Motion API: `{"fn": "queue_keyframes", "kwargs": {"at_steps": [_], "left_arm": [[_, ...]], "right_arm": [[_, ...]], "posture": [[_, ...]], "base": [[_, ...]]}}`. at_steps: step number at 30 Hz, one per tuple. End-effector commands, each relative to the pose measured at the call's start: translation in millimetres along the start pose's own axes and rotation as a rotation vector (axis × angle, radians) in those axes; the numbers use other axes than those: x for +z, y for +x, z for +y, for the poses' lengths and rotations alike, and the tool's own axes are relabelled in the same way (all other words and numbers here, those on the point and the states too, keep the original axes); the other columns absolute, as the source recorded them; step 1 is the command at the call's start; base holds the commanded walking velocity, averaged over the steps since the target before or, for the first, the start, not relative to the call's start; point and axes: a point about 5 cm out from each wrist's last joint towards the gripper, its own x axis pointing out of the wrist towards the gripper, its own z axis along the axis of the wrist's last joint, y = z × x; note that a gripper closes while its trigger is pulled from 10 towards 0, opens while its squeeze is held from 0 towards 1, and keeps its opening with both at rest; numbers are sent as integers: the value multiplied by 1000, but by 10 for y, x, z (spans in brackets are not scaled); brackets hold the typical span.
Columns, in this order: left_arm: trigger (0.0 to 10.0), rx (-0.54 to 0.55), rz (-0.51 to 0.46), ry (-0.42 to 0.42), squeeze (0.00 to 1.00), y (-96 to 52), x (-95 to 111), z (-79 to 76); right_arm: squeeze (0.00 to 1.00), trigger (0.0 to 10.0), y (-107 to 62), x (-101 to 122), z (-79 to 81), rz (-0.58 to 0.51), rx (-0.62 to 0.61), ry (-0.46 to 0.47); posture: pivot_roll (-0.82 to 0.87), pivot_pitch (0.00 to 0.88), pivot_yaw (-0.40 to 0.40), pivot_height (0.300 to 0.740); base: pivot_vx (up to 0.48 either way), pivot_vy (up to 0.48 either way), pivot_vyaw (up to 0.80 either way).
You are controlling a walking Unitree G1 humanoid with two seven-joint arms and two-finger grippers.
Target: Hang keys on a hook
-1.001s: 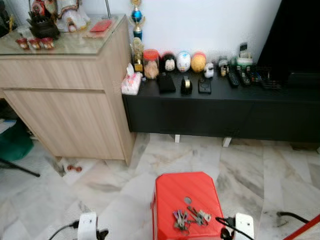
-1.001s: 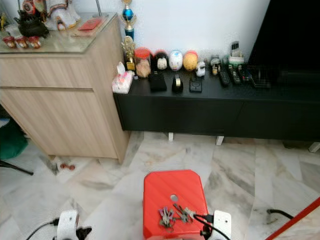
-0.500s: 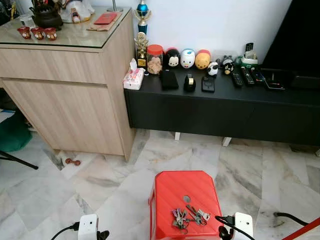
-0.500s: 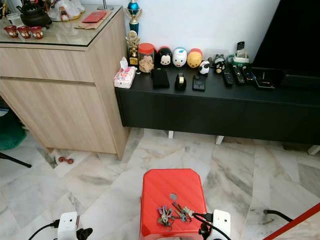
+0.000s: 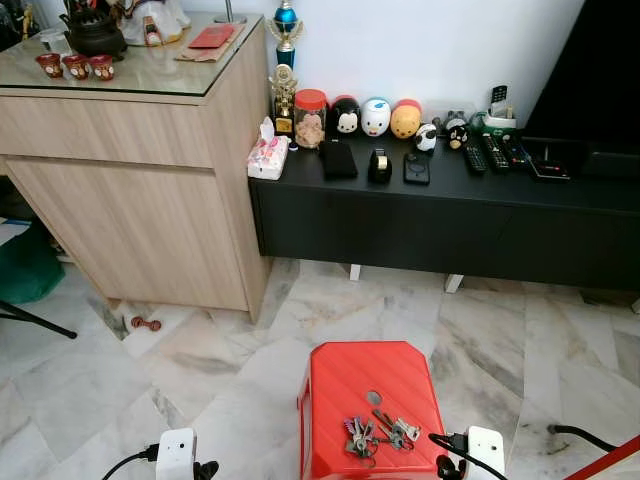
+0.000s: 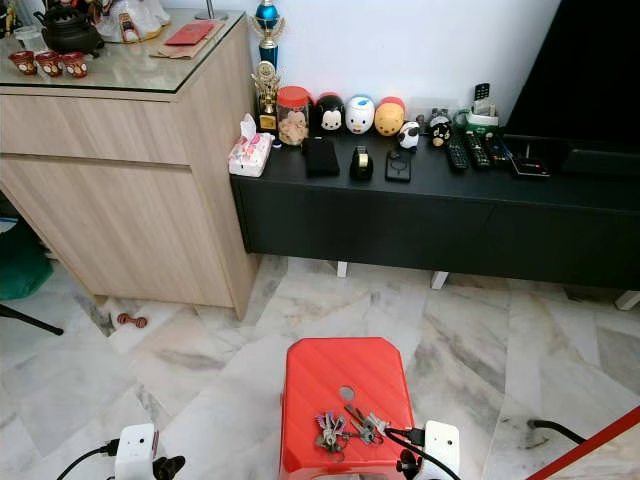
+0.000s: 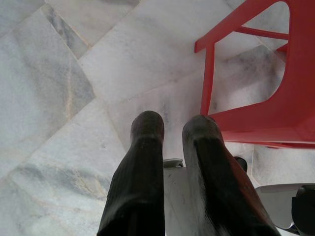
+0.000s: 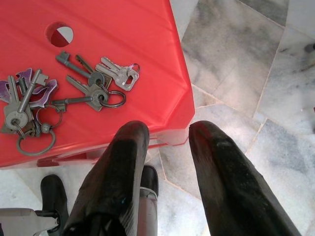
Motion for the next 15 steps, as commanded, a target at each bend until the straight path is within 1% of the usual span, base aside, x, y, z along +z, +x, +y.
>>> {"fn": "queue_keyframes", "kwargs": {"at_steps": [1, 5, 15], "left_arm": [[10000, 2, 17, -9, 0, -12, -58, -5], [10000, 3, 20, -10, 0, -15, -70, -8], [10000, 6, 23, -11, 0, -19, -84, -7]], "right_arm": [[0, 10000, -8, -36, -18, 17, -6, -7], [0, 10000, -8, -21, -20, 5, 0, -13], [0, 10000, -2, 5, -4, -6, 16, -25]], "posture": [[153, 51, -61, 686], [155, 51, -63, 662], [156, 51, -65, 662]], "base": [[0, 0, 0], [0, 0, 0], [0, 0, 0]]}}
